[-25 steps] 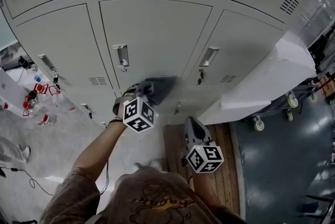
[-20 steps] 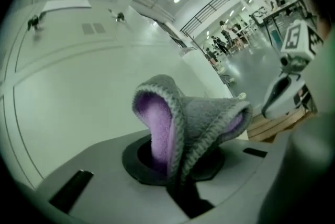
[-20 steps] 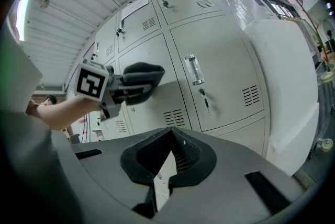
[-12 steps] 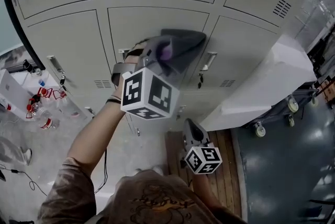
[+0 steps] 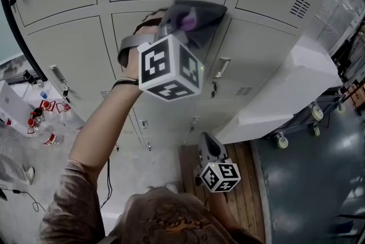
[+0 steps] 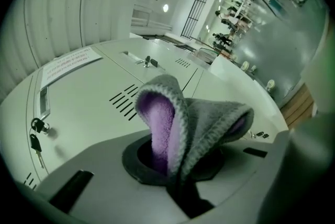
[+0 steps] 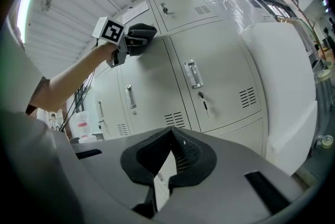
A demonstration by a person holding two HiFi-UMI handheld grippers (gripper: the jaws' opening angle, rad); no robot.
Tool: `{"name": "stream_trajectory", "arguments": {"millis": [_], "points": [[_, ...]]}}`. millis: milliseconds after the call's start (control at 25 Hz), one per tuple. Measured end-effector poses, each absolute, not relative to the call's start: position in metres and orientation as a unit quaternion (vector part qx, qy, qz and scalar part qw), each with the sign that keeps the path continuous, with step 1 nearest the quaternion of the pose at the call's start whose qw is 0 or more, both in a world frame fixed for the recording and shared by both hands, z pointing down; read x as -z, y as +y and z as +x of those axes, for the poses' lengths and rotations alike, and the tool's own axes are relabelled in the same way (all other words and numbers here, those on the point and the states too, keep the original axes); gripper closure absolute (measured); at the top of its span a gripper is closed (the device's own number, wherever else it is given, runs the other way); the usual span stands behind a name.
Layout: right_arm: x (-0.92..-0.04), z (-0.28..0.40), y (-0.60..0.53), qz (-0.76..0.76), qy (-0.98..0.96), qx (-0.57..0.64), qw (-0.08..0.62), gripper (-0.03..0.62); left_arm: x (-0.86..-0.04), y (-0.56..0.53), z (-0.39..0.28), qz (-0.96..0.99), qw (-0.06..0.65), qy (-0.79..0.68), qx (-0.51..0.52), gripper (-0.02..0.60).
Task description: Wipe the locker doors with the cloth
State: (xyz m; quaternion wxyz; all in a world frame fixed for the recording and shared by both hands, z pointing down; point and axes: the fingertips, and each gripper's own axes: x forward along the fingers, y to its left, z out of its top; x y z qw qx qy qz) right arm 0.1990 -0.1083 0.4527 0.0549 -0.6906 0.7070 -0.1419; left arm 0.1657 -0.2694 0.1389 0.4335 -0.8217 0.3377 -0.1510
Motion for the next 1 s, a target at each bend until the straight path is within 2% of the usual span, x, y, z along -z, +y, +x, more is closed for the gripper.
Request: {"name": "stream_trajectory", "arguments": {"millis": [640,1000], "points": [[-0.461,0.211,-0.102,-0.701,0.695,0.153,0.057,0.595,-0.166,-0.274,0.190,-0.805,0.446,0.338,0.196,0.545],[-0.463,0.217,-0.102,-0.704,0.692,0.154,0.053,0.595,-0.210,-0.274,0.194,-0.820,0.425,0.318,0.217,0.545]]}}
